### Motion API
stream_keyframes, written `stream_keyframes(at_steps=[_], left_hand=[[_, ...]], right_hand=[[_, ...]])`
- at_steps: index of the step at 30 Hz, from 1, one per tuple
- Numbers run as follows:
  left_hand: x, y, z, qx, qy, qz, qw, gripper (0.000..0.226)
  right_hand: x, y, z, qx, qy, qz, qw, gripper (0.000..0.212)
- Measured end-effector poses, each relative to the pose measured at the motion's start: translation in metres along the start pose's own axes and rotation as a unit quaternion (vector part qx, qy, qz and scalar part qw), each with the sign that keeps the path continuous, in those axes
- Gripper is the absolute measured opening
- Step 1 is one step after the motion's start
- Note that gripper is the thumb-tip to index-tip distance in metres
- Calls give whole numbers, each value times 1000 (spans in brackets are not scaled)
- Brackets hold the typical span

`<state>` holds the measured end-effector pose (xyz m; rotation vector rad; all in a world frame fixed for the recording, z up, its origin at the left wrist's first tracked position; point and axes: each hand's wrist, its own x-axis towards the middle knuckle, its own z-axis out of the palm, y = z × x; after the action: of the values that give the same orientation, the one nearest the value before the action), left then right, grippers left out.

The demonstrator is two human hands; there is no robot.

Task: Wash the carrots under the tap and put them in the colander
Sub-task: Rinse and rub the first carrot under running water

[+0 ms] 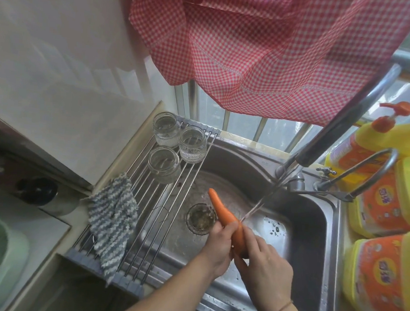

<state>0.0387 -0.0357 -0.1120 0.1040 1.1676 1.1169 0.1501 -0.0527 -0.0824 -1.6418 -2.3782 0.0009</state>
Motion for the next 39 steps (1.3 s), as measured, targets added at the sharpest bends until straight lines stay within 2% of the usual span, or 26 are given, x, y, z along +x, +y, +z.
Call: stream_keyframes(at_steps=[2, 5, 6, 8, 10, 12, 14, 16, 18, 20, 22, 23, 25, 27, 30, 32, 35, 39], left_hand=[[-1, -1, 6, 52, 8, 27, 998, 12], [2, 3, 10, 75, 54, 31, 995, 17], [3, 6, 10, 86, 63, 28, 994, 24], [6, 10, 8, 98, 66, 5, 993, 57], [7, 13, 7, 93, 75, -31, 992, 70], [8, 16, 7, 23, 69, -74, 995, 71], [4, 21, 8, -96, 29, -108, 989, 70], [1, 25, 9, -163, 7, -126, 979, 65], [3, 25, 11, -177, 4, -122, 977, 63], [7, 23, 14, -184, 12, -106, 977, 59], [10, 21, 17, -183, 16, -99, 978, 57], [11, 20, 18, -183, 10, -94, 979, 56], [10, 17, 21, -163, -12, -84, 983, 56], [10, 11, 22, -136, -45, -80, 986, 52], [8, 9, 20, -103, -79, -82, 988, 43], [7, 13, 23, -88, -73, -96, 989, 47], [9, 16, 31, -103, -22, -122, 987, 57], [11, 20, 33, -138, -9, -143, 980, 73]], right_hand=[[-2, 1, 0, 8, 14, -14, 1000, 55], [-9, -1, 4, 2, 7, -36, 999, 58], [-11, -1, 6, 6, 7, -43, 999, 58], [-12, -3, 5, 21, 13, -50, 998, 60], [-9, -6, 0, 46, -2, -28, 999, 73], [-7, -7, -6, 88, -36, 7, 995, 82], [-5, -8, -9, 168, -71, 33, 983, 80], [-5, -10, -11, 325, -87, 110, 935, 70], [-2, -11, -14, 449, -111, 214, 860, 55], [3, -11, -16, 496, -151, 246, 819, 36], [7, -11, -17, 523, -173, 249, 797, 24], [9, -10, -17, 515, -173, 248, 802, 20], [12, -6, -13, 462, -160, 233, 841, 25], [13, -4, -8, 410, -136, 204, 878, 41], [13, -1, -7, 378, -80, 194, 902, 64], [12, 0, -8, 370, -64, 191, 907, 63], [7, 0, -7, 335, -48, 150, 929, 55], [4, -7, -13, 300, -31, 116, 946, 41]])
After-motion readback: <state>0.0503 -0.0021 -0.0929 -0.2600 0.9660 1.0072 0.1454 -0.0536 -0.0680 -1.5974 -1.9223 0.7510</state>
